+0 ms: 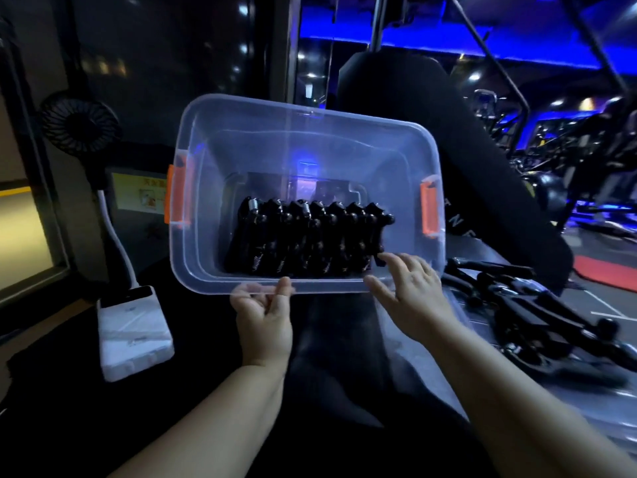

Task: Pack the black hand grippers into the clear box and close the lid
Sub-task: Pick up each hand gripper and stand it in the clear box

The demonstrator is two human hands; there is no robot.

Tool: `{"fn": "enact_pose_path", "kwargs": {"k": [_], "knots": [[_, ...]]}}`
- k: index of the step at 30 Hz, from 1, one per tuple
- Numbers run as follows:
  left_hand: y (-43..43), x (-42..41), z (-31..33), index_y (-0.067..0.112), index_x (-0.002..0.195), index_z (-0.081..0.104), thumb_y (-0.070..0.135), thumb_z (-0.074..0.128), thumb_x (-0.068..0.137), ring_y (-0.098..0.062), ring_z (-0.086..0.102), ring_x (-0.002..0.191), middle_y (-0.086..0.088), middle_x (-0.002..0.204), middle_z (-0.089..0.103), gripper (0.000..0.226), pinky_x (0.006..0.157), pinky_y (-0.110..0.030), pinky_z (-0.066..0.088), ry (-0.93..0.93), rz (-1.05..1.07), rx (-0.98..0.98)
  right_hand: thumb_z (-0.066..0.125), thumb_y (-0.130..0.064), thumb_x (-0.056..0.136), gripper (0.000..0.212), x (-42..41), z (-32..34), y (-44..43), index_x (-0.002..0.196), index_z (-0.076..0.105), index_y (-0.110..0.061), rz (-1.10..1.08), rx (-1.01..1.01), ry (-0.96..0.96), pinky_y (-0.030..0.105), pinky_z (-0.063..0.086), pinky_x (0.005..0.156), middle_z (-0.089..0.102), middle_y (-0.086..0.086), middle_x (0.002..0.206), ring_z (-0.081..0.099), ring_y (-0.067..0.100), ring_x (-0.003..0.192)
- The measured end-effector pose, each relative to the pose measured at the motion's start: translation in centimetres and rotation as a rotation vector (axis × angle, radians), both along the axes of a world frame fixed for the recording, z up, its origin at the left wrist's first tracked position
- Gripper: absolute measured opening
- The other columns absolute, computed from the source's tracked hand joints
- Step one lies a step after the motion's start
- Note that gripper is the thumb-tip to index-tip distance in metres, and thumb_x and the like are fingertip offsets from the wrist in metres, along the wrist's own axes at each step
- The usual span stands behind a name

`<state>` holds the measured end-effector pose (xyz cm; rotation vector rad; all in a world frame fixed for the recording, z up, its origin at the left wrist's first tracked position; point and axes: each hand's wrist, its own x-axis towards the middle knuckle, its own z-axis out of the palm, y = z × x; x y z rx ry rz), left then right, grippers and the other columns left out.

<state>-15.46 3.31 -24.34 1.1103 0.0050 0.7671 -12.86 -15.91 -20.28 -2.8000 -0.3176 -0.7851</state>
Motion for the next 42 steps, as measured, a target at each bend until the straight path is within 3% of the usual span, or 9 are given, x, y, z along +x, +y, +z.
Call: {"fn": "enact_pose_path", "kwargs": {"k": [5,8,10,16,19,23,30,34,42], "knots": [[-0.1,0.0,-0.1,0.022,0.086,0.030,0.002,0.054,0.092,0.005,0.065,0.064,-0.016,0.077,0.057,0.031,0.069,-0.004,0.046,-0.021,0.025,0.019,0.024,-0.072,0.080,0.078,-2.3,-0.4,-3.6,0.142,0.040,-0.026,0.103,0.009,0.025,0.023,0.018,0.109,0.044,-0.008,0.142,0.031,0.013,0.134],[-0.2,-0.1,-0.1,0.022,0.085,0.031,0.006,0.054,0.093,0.005,0.065,0.065,-0.003,0.069,0.055,0.030,0.070,-0.006,0.047,-0.010,0.033,0.047,0.036,-0.066,0.086,0.070,-3.3,-0.8,-5.7,0.140,0.044,-0.022,0.062,0.082,-0.012,0.023,0.018,0.109,0.045,-0.004,0.142,0.033,0.015,0.135],[-0.3,-0.2,-0.1,0.023,0.085,0.031,0.008,0.054,0.093,0.005,0.065,0.066,0.002,0.067,0.054,0.029,0.071,-0.007,0.047,-0.007,0.040,0.044,0.030,-0.066,0.084,0.073,-3.6,-1.3,-7.1,0.138,0.047,-0.021,-0.011,0.075,-0.058,0.022,0.017,0.107,0.047,-0.001,0.141,0.034,0.017,0.133],[-0.3,0.0,-0.3,0.025,0.085,0.030,0.009,0.054,0.094,0.006,0.064,0.067,0.015,0.057,0.063,0.030,0.078,-0.011,0.046,-0.001,0.043,0.060,0.033,-0.056,0.088,0.058,-3.8,-2.4,-11.6,0.136,0.047,-0.026,-0.458,0.032,-0.014,0.044,0.014,0.113,0.044,0.004,0.141,0.030,0.024,0.135],[-0.4,0.0,-0.2,0.024,0.085,0.030,0.008,0.053,0.094,0.006,0.064,0.066,0.007,0.058,0.061,0.030,0.076,-0.011,0.046,-0.010,0.046,0.052,0.044,-0.047,0.093,0.049,-4.0,-2.8,-13.4,0.137,0.045,-0.025,-0.557,0.079,0.052,0.046,0.013,0.112,0.040,0.006,0.144,0.028,0.026,0.136],[-0.4,0.0,-0.2,0.025,0.084,0.030,0.007,0.052,0.094,0.007,0.063,0.065,0.021,0.055,0.062,0.030,0.075,-0.009,0.046,-0.014,0.044,0.077,0.041,-0.045,0.096,0.045,-4.2,-2.9,-13.6,0.137,0.042,-0.026,-0.640,0.156,0.199,0.046,0.023,0.103,0.040,0.011,0.141,0.036,0.030,0.130],[-0.4,0.2,-0.3,0.024,0.084,0.030,0.007,0.054,0.094,0.005,0.063,0.065,0.006,0.059,0.062,0.030,0.075,-0.011,0.047,-0.012,0.063,0.065,0.046,-0.024,0.093,0.034,-3.8,-2.8,-14.1,0.124,0.059,-0.031,-0.631,0.205,0.073,0.040,0.022,0.095,0.055,0.012,0.112,0.054,0.031,0.104],[-0.4,0.3,-0.4,0.023,0.085,0.031,0.009,0.055,0.093,0.005,0.064,0.066,-0.003,0.072,0.061,0.029,0.073,-0.007,0.046,-0.003,0.066,0.068,0.053,-0.024,0.090,0.027,-4.1,-2.9,-13.9,0.114,0.067,-0.026,-0.591,0.287,-0.077,0.039,0.023,0.094,0.055,0.012,0.101,0.055,0.033,0.095],[-0.4,0.2,-0.3,0.022,0.084,0.030,0.004,0.054,0.092,0.005,0.064,0.064,-0.008,0.072,0.059,0.032,0.070,-0.005,0.046,-0.013,0.063,0.058,0.058,-0.032,0.085,0.029,-5.3,-3.0,-12.6,0.108,0.069,-0.019,-0.487,0.261,-0.252,0.038,0.028,0.088,0.061,0.011,0.094,0.057,0.033,0.086]]}}
